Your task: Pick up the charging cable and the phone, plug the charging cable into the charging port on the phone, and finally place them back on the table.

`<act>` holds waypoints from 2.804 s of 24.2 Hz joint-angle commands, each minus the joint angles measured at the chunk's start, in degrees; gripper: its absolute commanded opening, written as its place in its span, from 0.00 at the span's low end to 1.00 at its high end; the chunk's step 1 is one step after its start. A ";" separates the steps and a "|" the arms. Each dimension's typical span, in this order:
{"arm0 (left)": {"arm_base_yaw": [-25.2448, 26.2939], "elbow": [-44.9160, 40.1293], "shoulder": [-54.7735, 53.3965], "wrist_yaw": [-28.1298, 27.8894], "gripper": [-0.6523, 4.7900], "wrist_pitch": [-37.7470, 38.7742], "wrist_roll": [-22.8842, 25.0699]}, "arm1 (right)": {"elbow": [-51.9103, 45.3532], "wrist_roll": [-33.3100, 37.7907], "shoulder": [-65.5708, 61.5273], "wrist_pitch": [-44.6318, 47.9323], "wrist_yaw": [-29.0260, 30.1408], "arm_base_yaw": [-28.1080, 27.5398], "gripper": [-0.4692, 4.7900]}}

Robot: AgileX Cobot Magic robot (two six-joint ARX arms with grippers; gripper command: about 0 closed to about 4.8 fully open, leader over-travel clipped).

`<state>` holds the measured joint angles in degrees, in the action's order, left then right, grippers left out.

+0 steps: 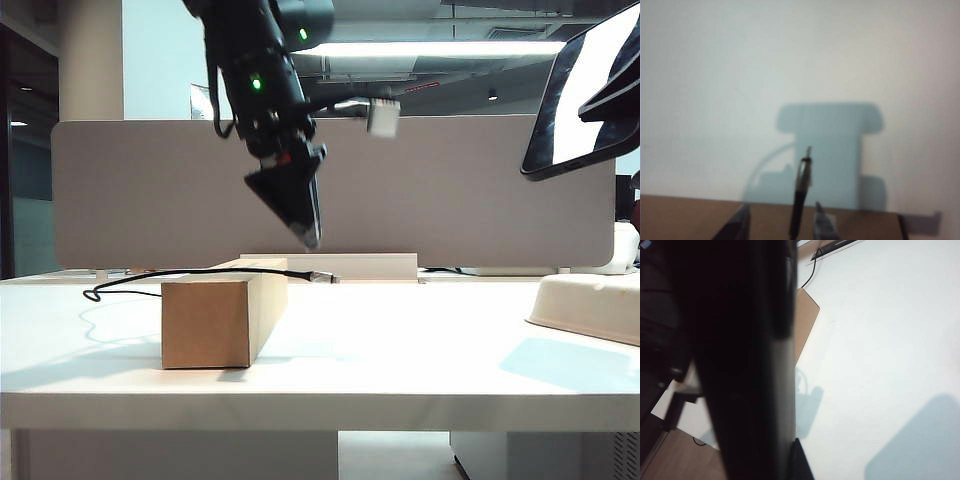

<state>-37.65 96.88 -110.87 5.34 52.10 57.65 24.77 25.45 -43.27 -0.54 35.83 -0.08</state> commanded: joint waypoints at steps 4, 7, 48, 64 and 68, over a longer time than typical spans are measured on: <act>-0.61 0.96 -2.36 -0.44 0.41 0.98 0.87 | 0.46 -0.46 0.28 1.92 0.24 0.04 0.08; -0.59 0.96 -2.99 -0.66 0.41 0.61 0.85 | 0.46 -0.79 0.28 1.92 0.13 0.04 0.08; -1.97 5.92 -0.48 9.25 0.11 -2.91 -15.96 | 0.46 -1.31 0.28 6.14 -1.18 0.44 0.08; -1.92 11.65 2.56 63.08 0.11 -7.63 -30.27 | 0.46 27.58 0.28 44.26 2.58 0.46 0.08; -1.92 11.65 2.54 66.55 0.11 -7.65 -30.27 | 0.46 33.44 0.28 45.00 5.75 0.44 0.08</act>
<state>-39.51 108.20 -108.64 69.78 44.95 27.38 24.75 56.77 -43.22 42.09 40.80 0.36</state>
